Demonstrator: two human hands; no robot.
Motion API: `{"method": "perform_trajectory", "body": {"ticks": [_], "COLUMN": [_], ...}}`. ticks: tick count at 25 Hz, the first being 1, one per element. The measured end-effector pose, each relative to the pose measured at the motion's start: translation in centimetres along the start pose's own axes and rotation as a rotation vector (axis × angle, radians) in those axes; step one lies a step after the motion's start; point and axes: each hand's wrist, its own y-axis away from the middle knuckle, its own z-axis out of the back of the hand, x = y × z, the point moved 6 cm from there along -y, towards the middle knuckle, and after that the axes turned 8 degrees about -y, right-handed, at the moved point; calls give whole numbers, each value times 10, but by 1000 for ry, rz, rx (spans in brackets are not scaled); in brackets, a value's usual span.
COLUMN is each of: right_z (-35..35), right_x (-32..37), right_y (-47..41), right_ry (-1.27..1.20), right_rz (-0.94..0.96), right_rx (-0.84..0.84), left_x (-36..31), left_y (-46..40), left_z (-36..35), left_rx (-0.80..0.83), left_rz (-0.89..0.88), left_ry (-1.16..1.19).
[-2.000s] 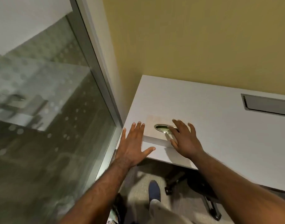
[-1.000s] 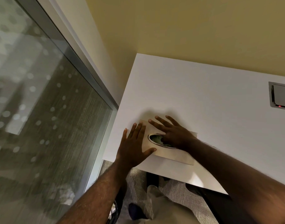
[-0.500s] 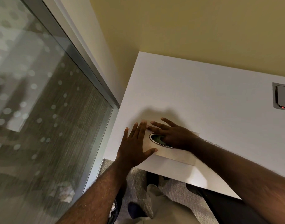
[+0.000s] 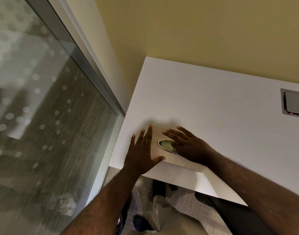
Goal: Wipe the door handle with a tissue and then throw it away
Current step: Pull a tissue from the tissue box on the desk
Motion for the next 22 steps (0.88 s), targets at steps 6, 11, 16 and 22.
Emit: {"method": "perform_trajectory", "body": {"ticks": [6, 11, 16, 22], "right_z": [14, 25, 42, 74], "right_x": [12, 12, 9, 8], "right_y": [2, 1, -4, -5], "right_ry": [-6, -17, -18, -425], "right_rz": [-70, -116, -172, -517], "right_rx": [-42, -58, -44, -233], "left_x": [0, -1, -5, -9], "left_y": [0, -1, 2, 12], "left_z": [-2, 0, 6, 22], "left_rx": [1, 1, -23, -118], "left_rz": [4, 19, 14, -4], "left_ry": [12, 14, 22, 3]}}
